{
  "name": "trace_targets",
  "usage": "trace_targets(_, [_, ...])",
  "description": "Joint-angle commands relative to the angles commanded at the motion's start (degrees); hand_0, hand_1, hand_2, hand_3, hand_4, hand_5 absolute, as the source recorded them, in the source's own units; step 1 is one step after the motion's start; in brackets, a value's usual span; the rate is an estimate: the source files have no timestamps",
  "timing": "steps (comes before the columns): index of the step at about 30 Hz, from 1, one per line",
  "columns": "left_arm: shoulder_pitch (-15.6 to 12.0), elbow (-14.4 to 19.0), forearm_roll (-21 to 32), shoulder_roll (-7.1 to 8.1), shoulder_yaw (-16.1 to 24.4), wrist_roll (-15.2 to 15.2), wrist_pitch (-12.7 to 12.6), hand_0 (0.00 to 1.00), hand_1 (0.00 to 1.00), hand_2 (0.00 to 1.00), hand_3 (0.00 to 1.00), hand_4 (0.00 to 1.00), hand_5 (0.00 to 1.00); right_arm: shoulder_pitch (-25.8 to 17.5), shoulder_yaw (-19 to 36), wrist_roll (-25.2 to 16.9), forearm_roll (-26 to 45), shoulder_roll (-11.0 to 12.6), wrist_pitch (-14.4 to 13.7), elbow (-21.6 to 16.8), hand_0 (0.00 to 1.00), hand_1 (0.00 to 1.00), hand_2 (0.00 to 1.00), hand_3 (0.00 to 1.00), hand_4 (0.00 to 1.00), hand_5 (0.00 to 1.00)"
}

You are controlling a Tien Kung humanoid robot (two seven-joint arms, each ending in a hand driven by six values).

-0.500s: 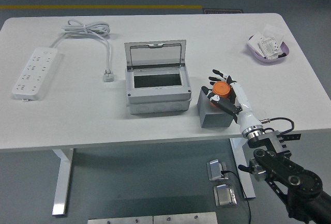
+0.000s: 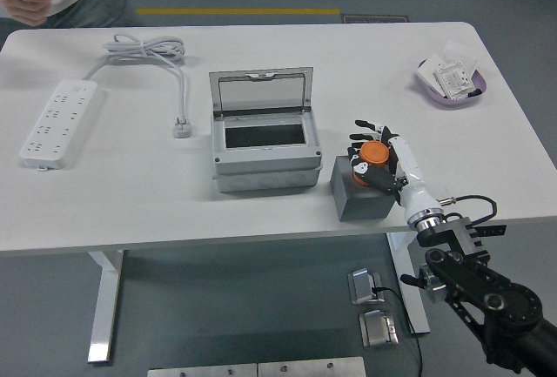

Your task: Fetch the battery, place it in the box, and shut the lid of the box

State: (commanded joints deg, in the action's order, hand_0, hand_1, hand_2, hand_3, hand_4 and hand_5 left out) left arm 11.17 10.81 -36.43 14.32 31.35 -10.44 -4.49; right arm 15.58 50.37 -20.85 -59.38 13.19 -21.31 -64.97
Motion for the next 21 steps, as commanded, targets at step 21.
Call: trace_targets(21, [0.1, 0.0, -1.3, 0.33, 0.5, 0.0, 0.1, 0.641, 0.693, 0.613, 0.599, 0.630, 0.072, 2.8, -1.5, -1.2, 1.8, 1.1, -0.8, 1.0, 0.330, 0.438, 0.532, 0.565, 0.002, 0.002])
